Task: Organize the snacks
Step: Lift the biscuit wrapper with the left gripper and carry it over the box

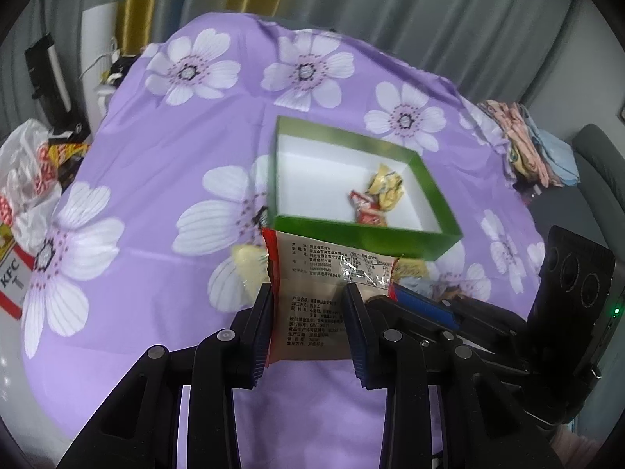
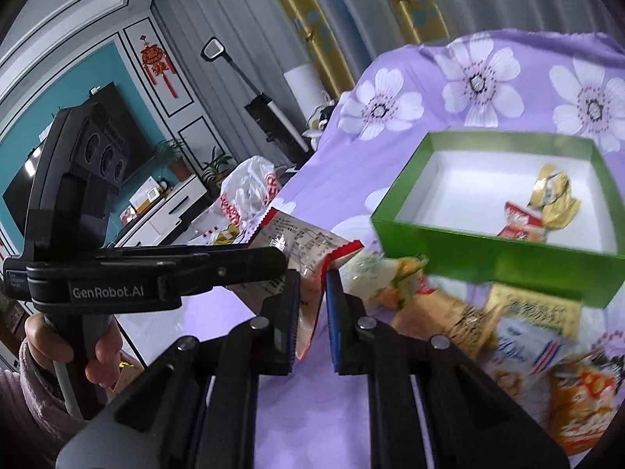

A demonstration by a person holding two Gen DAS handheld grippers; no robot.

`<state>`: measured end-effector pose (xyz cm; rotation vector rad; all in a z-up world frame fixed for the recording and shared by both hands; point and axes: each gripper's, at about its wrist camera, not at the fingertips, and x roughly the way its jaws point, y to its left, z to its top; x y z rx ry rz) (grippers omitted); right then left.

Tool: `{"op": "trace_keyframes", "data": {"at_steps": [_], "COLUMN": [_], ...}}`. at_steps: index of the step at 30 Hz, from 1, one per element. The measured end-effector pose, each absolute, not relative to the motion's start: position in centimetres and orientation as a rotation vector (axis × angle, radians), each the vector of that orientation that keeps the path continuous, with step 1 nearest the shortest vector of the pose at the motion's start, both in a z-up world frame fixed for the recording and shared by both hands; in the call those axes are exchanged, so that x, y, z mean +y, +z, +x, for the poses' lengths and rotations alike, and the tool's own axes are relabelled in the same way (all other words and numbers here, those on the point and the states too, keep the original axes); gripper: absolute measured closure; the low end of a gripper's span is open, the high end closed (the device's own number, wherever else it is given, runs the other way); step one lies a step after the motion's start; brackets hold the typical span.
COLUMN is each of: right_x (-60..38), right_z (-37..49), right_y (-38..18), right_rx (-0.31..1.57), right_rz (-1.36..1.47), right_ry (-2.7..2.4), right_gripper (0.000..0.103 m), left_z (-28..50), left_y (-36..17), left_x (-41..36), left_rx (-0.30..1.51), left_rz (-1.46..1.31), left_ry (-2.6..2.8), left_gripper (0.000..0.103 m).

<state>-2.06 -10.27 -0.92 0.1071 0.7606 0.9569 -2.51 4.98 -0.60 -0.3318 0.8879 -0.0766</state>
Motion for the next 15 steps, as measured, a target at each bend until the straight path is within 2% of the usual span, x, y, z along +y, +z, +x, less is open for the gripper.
{"op": "trace_keyframes", "data": {"at_steps": [15], "right_x": [-15.6], "right_z": [2.1], "right_y": [2.1], "right_rx": [0.659], "right_rz": [0.13], "right_ry": [0.805], "right_gripper": [0.089], "left_z": [4.2], "left_y": [1.9], "left_x": [-0.2], "left_rx": [0.854], "left_rz": [-0.28], "left_ry": [-0.208], "left_gripper": [0.068]}}
